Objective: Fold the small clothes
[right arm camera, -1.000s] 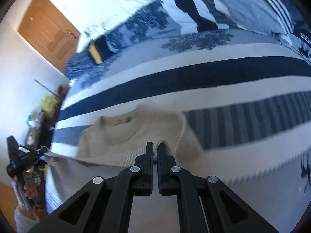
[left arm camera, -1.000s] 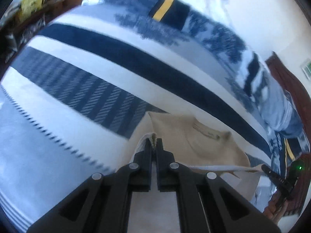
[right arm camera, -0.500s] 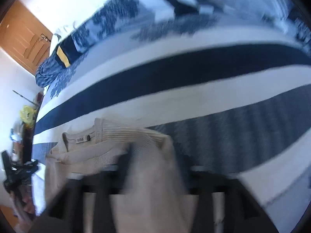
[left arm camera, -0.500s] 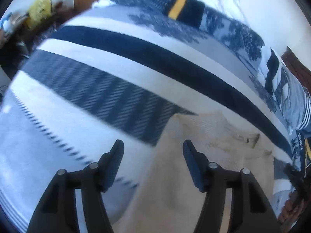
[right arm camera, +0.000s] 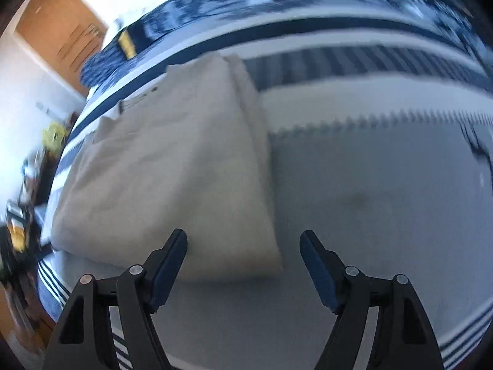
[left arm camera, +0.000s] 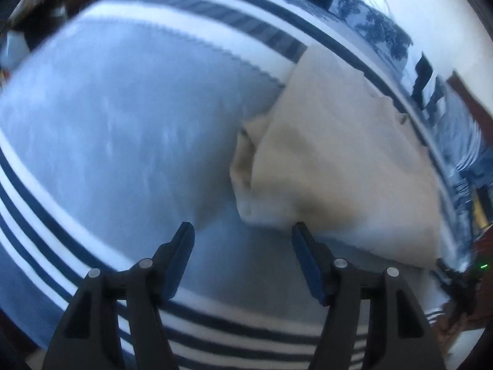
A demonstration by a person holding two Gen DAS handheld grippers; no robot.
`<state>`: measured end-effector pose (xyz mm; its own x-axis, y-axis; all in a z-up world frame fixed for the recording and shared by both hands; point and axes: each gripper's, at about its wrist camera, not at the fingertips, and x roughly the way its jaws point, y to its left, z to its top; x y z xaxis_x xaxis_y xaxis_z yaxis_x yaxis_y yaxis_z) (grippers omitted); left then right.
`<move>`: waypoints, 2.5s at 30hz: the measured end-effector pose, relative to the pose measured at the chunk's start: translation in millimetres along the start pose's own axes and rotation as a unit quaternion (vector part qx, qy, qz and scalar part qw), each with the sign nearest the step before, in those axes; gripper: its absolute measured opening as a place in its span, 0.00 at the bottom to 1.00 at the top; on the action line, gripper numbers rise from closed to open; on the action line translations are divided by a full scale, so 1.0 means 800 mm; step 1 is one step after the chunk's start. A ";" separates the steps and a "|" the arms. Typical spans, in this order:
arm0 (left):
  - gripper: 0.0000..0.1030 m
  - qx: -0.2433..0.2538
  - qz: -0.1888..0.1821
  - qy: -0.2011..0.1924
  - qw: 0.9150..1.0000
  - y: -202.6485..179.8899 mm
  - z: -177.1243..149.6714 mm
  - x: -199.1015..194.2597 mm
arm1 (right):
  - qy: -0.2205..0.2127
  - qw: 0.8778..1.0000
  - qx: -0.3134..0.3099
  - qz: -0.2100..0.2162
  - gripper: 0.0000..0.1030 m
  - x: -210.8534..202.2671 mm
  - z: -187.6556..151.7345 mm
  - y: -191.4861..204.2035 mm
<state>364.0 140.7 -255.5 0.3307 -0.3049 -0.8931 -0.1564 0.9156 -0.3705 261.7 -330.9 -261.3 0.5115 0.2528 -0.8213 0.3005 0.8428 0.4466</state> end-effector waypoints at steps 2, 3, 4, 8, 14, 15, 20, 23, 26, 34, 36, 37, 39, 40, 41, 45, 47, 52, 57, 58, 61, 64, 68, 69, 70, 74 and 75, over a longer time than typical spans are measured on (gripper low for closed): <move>0.63 -0.017 -0.011 0.011 1.000 0.001 -0.006 0.007 | 0.014 0.998 0.047 0.026 0.78 0.003 -0.004 -0.014; 0.64 -0.018 -0.015 0.009 1.000 -0.003 -0.003 0.010 | 0.020 0.997 0.059 0.043 0.78 0.008 -0.005 -0.017; 0.65 -0.019 -0.017 0.006 1.000 -0.008 0.002 0.014 | 0.028 0.995 0.075 0.062 0.78 0.015 -0.003 -0.020; 0.66 -0.046 -0.035 0.016 0.998 -0.017 0.028 0.037 | 0.027 0.991 0.105 0.079 0.78 0.033 0.007 -0.021; 0.41 -0.064 -0.052 0.032 0.996 -0.042 0.055 0.060 | 0.045 0.993 0.094 0.058 0.73 0.048 0.018 -0.005; 0.34 -0.075 -0.043 0.031 0.996 -0.041 0.058 0.065 | 0.043 0.994 0.088 0.048 0.70 0.049 0.022 -0.001; 0.11 -0.106 -0.060 0.027 0.992 -0.028 0.054 0.051 | 0.049 0.995 0.080 0.040 0.14 0.049 0.035 0.009; 0.09 -0.076 -0.061 0.014 0.995 -0.022 0.038 0.021 | 0.023 0.997 0.064 0.032 0.12 0.019 0.028 0.015; 0.09 -0.061 -0.080 0.004 0.995 -0.009 0.010 -0.016 | 0.012 0.998 0.054 0.024 0.09 -0.009 0.005 0.016; 0.08 -0.064 -0.067 0.032 0.995 0.042 -0.130 -0.092 | 0.042 0.999 0.017 0.004 0.09 -0.074 -0.126 0.014; 0.09 -0.025 -0.041 0.038 0.998 0.043 -0.167 -0.105 | 0.045 0.999 0.019 -0.003 0.09 -0.093 -0.160 0.009; 0.10 -0.011 -0.030 0.043 0.999 0.042 -0.179 -0.107 | 0.042 0.999 0.020 -0.007 0.09 -0.099 -0.172 0.007; 0.13 0.030 0.014 0.058 0.998 0.030 -0.194 -0.104 | 0.039 0.999 0.024 -0.011 0.12 -0.104 -0.191 0.003; 0.13 0.055 0.042 0.050 0.996 0.022 -0.197 -0.107 | 0.035 0.999 0.030 -0.008 0.15 -0.105 -0.196 0.001; 0.15 0.083 0.069 0.038 0.993 0.012 -0.198 -0.112 | 0.030 0.999 0.033 -0.012 0.15 -0.107 -0.196 -0.001; 0.56 0.126 0.043 -0.005 0.991 -0.023 -0.200 -0.153 | -0.027 0.999 0.007 -0.032 0.30 -0.143 -0.177 0.022; 0.64 0.131 0.029 -0.023 0.991 -0.035 -0.192 -0.166 | -0.064 0.998 -0.008 -0.025 0.72 -0.167 -0.164 0.040; 0.72 0.155 0.060 -0.065 0.984 -0.064 -0.139 -0.162 | -0.086 0.995 -0.055 0.020 0.72 -0.171 -0.124 0.068; 0.72 0.137 0.072 -0.057 0.986 -0.059 -0.049 -0.085 | -0.066 0.993 -0.097 0.015 0.63 -0.108 -0.079 0.093; 0.72 0.132 0.074 -0.046 0.987 -0.057 -0.037 -0.071 | -0.056 0.993 -0.102 0.015 0.60 -0.093 -0.068 0.093; 0.68 0.118 0.077 -0.032 0.990 -0.053 0.001 -0.030 | -0.031 0.993 -0.111 0.005 0.53 -0.049 -0.032 0.097; 0.60 0.116 0.066 -0.018 0.991 -0.055 0.021 -0.004 | -0.023 0.994 -0.109 -0.006 0.53 -0.020 0.000 0.093; 0.47 0.124 0.072 0.000 0.990 -0.065 0.032 0.028 | -0.006 0.994 -0.106 -0.014 0.42 0.021 0.034 0.083; 0.32 0.130 0.071 0.004 0.989 -0.070 0.032 0.033 | 0.000 0.994 -0.105 -0.012 0.39 0.029 0.037 0.081; 0.27 0.134 0.072 0.004 0.988 -0.074 0.031 0.036 | 0.010 0.994 -0.106 -0.008 0.35 0.041 0.040 0.079; 0.21 0.147 0.088 -0.015 0.985 -0.083 0.027 0.038 | 0.026 0.994 -0.104 -0.028 0.35 0.069 0.044 0.069; 0.08 0.149 0.093 -0.025 0.984 -0.083 0.025 0.037 | 0.028 0.995 -0.092 -0.020 0.35 0.072 0.045 0.064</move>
<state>403.1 76.0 -251.8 0.3684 -0.1181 -0.9221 0.0590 0.9929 -0.1035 335.5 -290.2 -272.6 0.4545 0.2400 -0.8578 0.1637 0.9241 0.3453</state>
